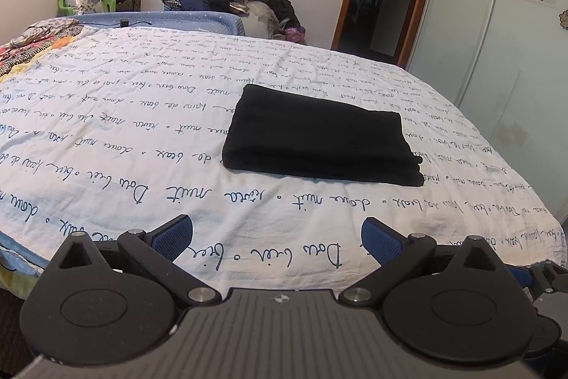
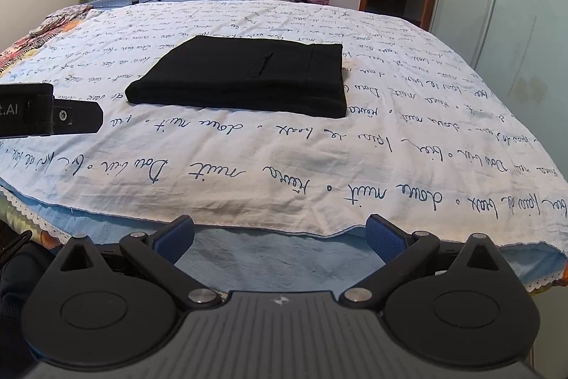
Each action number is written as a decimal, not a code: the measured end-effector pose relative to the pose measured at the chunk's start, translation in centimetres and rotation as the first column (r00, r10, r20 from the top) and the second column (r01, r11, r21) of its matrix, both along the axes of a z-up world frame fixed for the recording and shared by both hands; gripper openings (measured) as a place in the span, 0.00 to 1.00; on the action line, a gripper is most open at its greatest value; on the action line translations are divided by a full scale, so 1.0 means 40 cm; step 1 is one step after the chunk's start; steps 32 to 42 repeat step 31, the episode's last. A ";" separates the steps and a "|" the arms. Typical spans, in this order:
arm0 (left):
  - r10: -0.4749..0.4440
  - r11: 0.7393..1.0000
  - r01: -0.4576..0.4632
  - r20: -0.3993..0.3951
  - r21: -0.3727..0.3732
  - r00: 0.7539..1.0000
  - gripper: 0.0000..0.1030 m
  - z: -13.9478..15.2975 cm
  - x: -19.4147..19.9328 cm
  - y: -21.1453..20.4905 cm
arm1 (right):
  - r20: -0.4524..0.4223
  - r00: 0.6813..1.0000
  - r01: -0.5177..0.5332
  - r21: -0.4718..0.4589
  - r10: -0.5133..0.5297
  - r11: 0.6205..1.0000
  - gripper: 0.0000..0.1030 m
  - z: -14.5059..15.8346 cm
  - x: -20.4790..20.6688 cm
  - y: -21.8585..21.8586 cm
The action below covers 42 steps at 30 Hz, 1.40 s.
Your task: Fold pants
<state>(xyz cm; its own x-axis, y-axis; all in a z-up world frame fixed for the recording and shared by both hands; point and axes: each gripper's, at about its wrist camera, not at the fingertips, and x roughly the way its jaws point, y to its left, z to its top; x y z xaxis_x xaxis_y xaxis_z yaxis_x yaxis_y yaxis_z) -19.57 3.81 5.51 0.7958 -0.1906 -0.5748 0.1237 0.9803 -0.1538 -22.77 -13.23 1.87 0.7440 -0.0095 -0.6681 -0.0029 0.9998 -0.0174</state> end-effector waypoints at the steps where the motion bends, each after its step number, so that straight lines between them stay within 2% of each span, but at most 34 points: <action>1: 0.000 1.000 0.000 0.000 0.002 1.000 0.99 0.000 0.000 -0.001 | -0.001 1.000 0.000 0.001 0.000 1.000 1.00 0.000 0.001 0.000; 11: -0.007 1.000 0.007 0.002 0.004 1.000 0.99 0.001 0.001 -0.001 | -0.008 1.000 -0.008 -0.004 0.008 1.000 1.00 -0.001 0.004 0.001; 15: -0.014 0.999 0.013 0.025 0.036 1.000 1.00 0.004 -0.001 -0.006 | -0.013 1.000 -0.009 0.002 0.009 1.000 1.00 -0.003 0.005 -0.002; 20: 0.022 0.998 -0.026 0.069 0.059 0.997 0.99 0.010 -0.006 0.003 | -0.019 1.000 -0.008 0.006 0.008 1.000 1.00 -0.005 0.007 -0.004; 24: -0.002 0.998 -0.002 0.070 0.057 0.998 0.94 0.008 -0.007 0.005 | -0.024 1.000 -0.007 0.008 0.007 1.000 1.00 -0.008 0.008 -0.005; 27: -0.002 0.999 -0.001 0.056 0.052 0.998 1.00 0.009 -0.002 0.005 | -0.027 1.000 -0.007 0.009 0.007 1.000 1.00 -0.009 0.009 -0.005; 30: 0.011 0.996 -0.015 0.044 0.093 0.999 0.99 0.006 0.004 0.000 | -0.025 1.000 -0.006 0.011 0.006 1.000 1.00 -0.009 0.007 -0.006; 42: 0.010 0.996 -0.014 0.039 0.089 0.999 0.99 0.003 0.005 0.001 | -0.025 1.000 -0.005 0.012 0.006 1.000 1.00 -0.009 0.006 -0.006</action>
